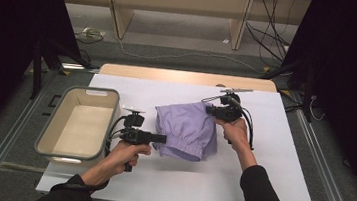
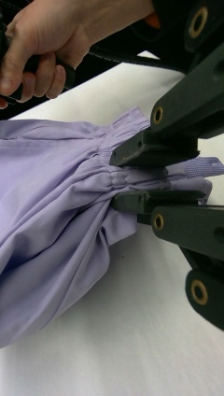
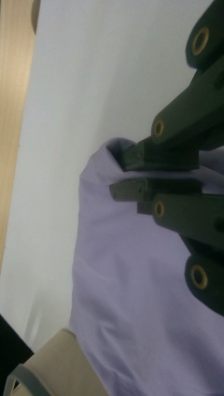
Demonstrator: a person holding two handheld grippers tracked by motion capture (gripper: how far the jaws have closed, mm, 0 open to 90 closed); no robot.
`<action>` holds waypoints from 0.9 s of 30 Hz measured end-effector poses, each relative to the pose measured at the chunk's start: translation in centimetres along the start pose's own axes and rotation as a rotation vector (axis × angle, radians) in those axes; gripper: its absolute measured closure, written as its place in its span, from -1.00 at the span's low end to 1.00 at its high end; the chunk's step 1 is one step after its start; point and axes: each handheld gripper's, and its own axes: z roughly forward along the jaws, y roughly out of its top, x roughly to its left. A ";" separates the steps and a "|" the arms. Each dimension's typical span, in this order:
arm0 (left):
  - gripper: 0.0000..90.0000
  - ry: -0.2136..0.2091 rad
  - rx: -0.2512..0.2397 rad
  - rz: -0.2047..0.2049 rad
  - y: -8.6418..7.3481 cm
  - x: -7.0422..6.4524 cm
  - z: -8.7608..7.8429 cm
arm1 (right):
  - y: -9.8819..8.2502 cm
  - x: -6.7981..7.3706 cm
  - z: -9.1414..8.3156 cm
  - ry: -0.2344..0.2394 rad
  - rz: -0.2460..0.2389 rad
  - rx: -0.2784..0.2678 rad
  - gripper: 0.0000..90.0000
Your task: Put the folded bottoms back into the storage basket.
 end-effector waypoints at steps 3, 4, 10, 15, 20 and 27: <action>0.72 -0.009 -0.010 0.003 0.1 -0.2 -0.8 | 0.4 0.7 -0.5 0.013 -0.008 -0.019 0.93; 0.72 -0.012 -0.012 0.006 0.1 -0.2 -1.1 | 0.5 0.9 -0.7 0.018 -0.009 -0.024 0.93; 0.72 -0.021 -0.032 0.011 0.2 -0.3 -2.5 | 1.2 2.0 -1.6 0.040 -0.015 -0.061 0.93; 0.72 -0.027 -0.043 0.018 0.2 -0.3 -3.7 | 1.6 2.9 -1.7 0.051 -0.032 -0.067 0.93; 0.72 -0.032 -0.053 0.022 0.1 -0.3 -4.8 | 2.0 3.8 -1.8 0.062 -0.039 -0.077 0.93; 0.72 -0.038 -0.069 0.019 0.0 0.1 -6.3 | 2.6 5.0 -1.7 0.078 -0.055 -0.086 0.93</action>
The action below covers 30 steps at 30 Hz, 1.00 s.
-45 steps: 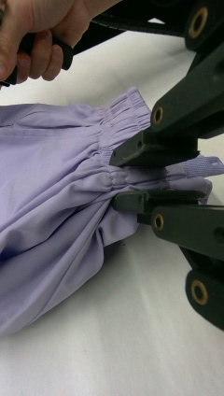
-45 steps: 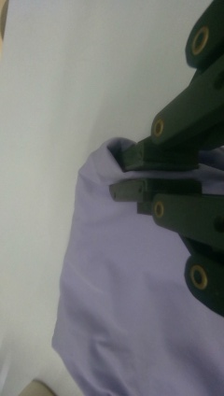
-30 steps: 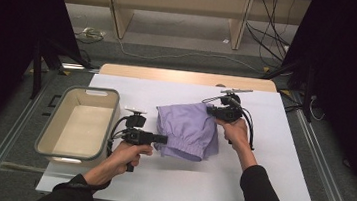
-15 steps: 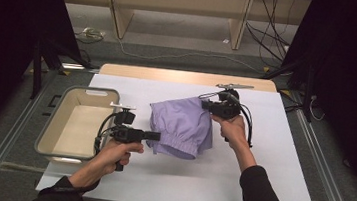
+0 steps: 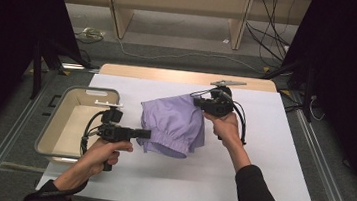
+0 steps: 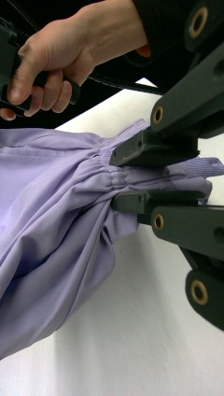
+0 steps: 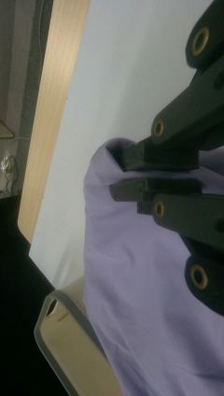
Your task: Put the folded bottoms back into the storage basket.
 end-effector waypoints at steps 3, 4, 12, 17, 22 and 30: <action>0.72 -0.003 -0.010 -0.002 0.0 0.2 -0.8 | 0.4 0.5 0.1 0.008 -0.003 -0.006 0.93; 0.72 -0.004 -0.012 -0.002 -0.1 0.2 -1.0 | 0.5 0.6 0.1 0.011 -0.004 -0.008 0.93; 0.72 0.005 -0.025 0.008 -0.1 0.7 -2.7 | 1.1 2.0 0.5 0.026 -0.018 -0.020 0.93; 0.72 0.009 -0.038 0.006 -0.1 1.1 -3.7 | 1.4 2.6 0.9 0.034 -0.025 -0.017 0.93; 0.72 0.014 -0.049 0.006 -0.1 1.4 -4.7 | 1.8 3.4 1.4 0.045 -0.033 -0.022 0.93; 0.72 0.012 -0.068 -0.006 -0.1 2.2 -6.3 | 2.6 4.5 2.4 0.062 -0.044 -0.017 0.93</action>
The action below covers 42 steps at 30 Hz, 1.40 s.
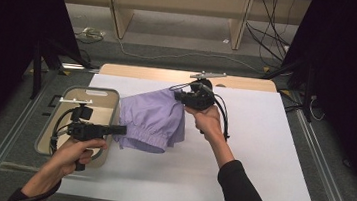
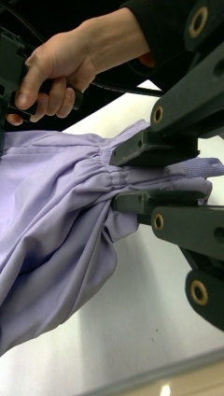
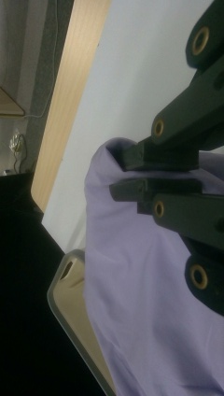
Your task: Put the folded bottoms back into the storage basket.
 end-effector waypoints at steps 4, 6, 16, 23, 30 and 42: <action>0.72 0.003 -0.014 -0.014 0.0 0.5 -0.9 | 0.6 0.6 0.6 0.010 -0.008 0.000 0.93; 0.72 0.005 -0.023 -0.018 0.0 0.6 -1.3 | 0.9 1.0 1.0 0.012 -0.019 0.001 0.93; 0.72 0.012 -0.058 -0.036 0.1 1.7 -3.5 | 1.9 2.4 3.2 0.034 -0.024 0.007 0.93; 0.71 0.026 -0.088 -0.062 -0.1 3.0 -5.2 | 2.7 3.7 4.7 0.048 -0.038 0.018 0.93; 0.71 0.031 -0.090 -0.080 -0.5 4.0 -6.2 | 3.2 4.9 5.8 0.054 -0.052 0.027 0.93; 0.71 0.047 -0.101 -0.077 -0.3 4.8 -7.6 | 4.1 6.3 7.1 0.049 -0.074 0.043 0.92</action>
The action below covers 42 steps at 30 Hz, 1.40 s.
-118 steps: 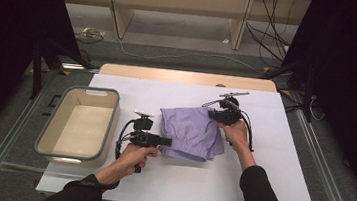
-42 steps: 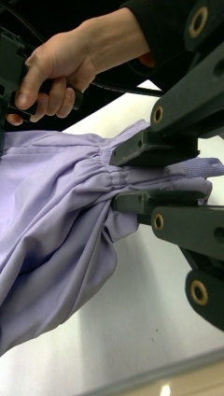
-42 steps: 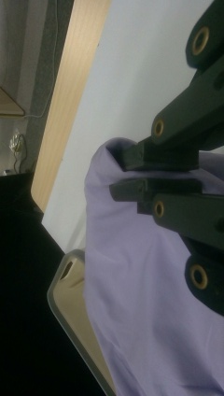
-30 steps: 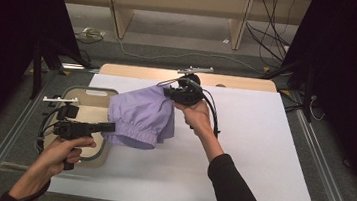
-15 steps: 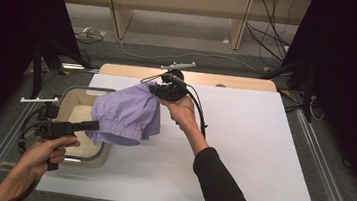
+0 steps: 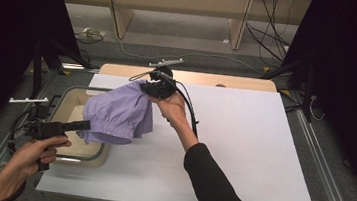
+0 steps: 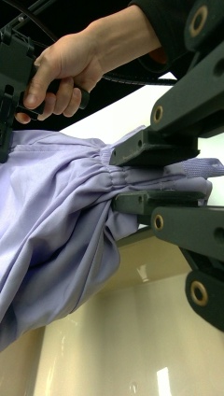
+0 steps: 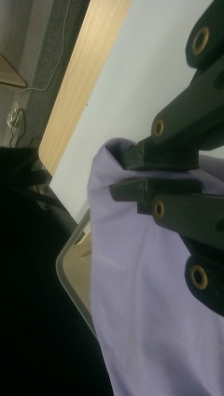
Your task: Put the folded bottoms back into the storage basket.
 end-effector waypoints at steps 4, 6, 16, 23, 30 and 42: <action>0.71 0.013 -0.009 0.014 0.2 0.2 -0.5 | 0.4 0.4 0.3 0.001 -0.002 -0.001 0.92; 0.71 0.018 -0.012 0.014 0.3 0.3 -0.7 | 0.6 0.6 0.5 0.001 -0.002 -0.003 0.92; 0.71 0.023 -0.020 0.004 0.7 1.4 -1.8 | 1.4 1.6 1.7 0.000 -0.006 0.002 0.92; 0.71 0.029 -0.030 0.000 0.9 2.1 -2.7 | 1.9 2.4 2.7 0.002 -0.014 0.008 0.92; 0.71 0.039 -0.034 0.008 1.2 2.5 -3.7 | 2.5 3.2 3.4 0.005 -0.022 0.016 0.92; 0.71 0.071 -0.043 -0.012 1.3 4.1 -4.9 | 2.9 4.6 5.0 0.011 -0.030 0.033 0.92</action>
